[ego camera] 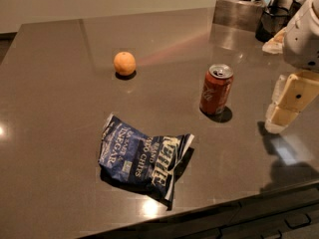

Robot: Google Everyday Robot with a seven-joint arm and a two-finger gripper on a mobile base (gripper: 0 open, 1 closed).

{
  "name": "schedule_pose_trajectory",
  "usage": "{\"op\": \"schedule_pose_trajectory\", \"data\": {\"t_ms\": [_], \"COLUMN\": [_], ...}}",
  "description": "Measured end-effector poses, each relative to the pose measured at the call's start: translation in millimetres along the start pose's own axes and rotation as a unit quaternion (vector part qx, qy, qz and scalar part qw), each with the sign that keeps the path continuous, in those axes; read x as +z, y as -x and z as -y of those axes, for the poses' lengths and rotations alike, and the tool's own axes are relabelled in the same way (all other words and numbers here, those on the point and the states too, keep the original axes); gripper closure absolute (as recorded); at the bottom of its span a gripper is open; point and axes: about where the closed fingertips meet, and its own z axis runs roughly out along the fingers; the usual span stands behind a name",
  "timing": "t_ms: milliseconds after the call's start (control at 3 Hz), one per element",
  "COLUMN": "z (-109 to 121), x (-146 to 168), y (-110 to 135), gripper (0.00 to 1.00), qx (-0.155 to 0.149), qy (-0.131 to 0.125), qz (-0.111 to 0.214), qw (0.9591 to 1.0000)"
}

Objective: Move coke can near orange

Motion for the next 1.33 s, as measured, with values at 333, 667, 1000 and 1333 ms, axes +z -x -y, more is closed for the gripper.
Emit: {"op": "schedule_pose_trajectory", "data": {"t_ms": [333,667,1000,1333], "z": [0.0,1.6,9.8,18.4], "x": [0.0,1.5,14.2,26.3], "y": [0.0,7.7,19.5,26.4], "gripper": [0.00,0.00,0.00,0.00], "qx": [0.000,0.000,0.008,0.018], "qy": [0.000,-0.003,0.003,0.009], "qz": [0.000,0.019,0.056,0.085], "qw": [1.0000,0.9998,0.9984,0.9962]}}
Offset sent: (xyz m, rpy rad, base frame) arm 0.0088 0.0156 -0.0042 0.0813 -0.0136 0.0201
